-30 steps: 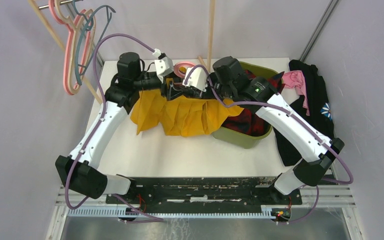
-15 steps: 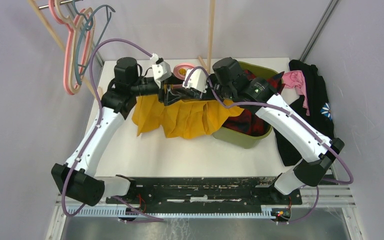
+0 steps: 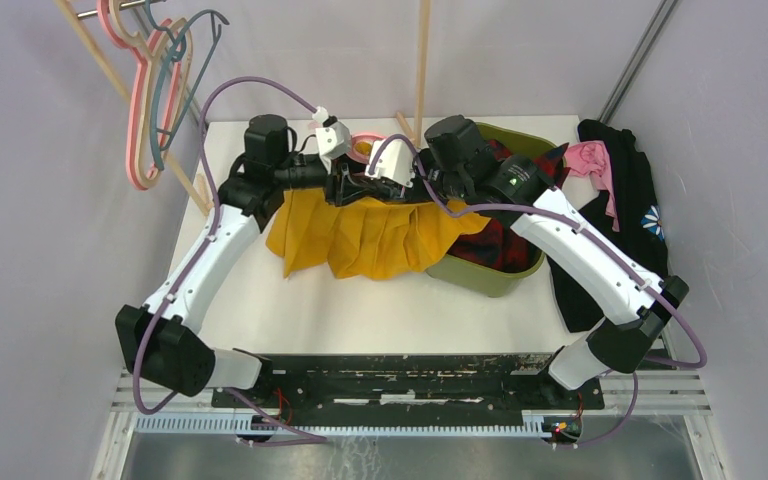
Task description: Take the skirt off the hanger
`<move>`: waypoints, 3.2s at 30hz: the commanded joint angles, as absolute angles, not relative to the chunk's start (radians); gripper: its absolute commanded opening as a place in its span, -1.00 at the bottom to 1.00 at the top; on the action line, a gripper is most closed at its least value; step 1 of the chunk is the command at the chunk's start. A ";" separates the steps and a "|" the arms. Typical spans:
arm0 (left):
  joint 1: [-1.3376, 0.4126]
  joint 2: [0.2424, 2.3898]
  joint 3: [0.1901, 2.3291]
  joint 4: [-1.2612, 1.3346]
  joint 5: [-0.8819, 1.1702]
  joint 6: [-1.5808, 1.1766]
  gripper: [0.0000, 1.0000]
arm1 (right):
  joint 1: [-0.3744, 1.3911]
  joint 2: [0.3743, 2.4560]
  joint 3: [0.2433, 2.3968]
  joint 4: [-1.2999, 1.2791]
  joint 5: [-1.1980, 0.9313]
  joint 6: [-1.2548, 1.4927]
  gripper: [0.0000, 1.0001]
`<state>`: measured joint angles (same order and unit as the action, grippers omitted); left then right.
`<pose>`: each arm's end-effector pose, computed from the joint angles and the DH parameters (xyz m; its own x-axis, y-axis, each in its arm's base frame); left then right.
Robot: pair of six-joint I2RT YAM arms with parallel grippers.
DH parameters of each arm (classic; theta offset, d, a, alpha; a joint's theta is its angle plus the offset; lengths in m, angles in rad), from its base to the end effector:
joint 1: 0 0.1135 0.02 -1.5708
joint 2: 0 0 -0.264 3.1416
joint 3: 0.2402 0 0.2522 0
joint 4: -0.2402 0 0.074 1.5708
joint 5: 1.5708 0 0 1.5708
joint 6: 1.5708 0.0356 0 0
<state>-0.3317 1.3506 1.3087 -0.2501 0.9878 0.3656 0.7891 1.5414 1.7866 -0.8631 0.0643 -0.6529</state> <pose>0.2732 -0.1255 0.3939 0.0802 0.1806 -0.9803 0.9707 0.2094 0.1179 0.2303 0.2288 0.4316 0.0836 -0.7763 -0.6248 -0.7812 0.3382 -0.5247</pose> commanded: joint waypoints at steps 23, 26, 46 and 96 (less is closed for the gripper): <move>-0.497 1.420 1.427 -0.221 0.720 0.227 -0.94 | 0.785 1.514 1.839 -0.650 0.065 -0.673 -0.99; -0.494 1.421 1.462 -0.293 0.582 0.283 -0.94 | 0.785 1.506 1.815 -0.613 0.090 -0.680 -0.99; -0.466 1.402 1.458 -0.389 0.344 0.336 -0.94 | 0.787 1.447 1.743 -0.420 0.178 -0.670 0.78; -0.430 1.290 1.504 -0.440 0.061 0.463 -0.94 | 0.499 1.706 1.861 -0.234 0.173 -0.406 -0.99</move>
<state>-0.4652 1.2343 1.3846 -0.5091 0.0696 0.4133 0.6003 1.7771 1.8118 -0.2695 -0.0696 -0.4297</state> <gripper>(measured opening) 0.126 0.021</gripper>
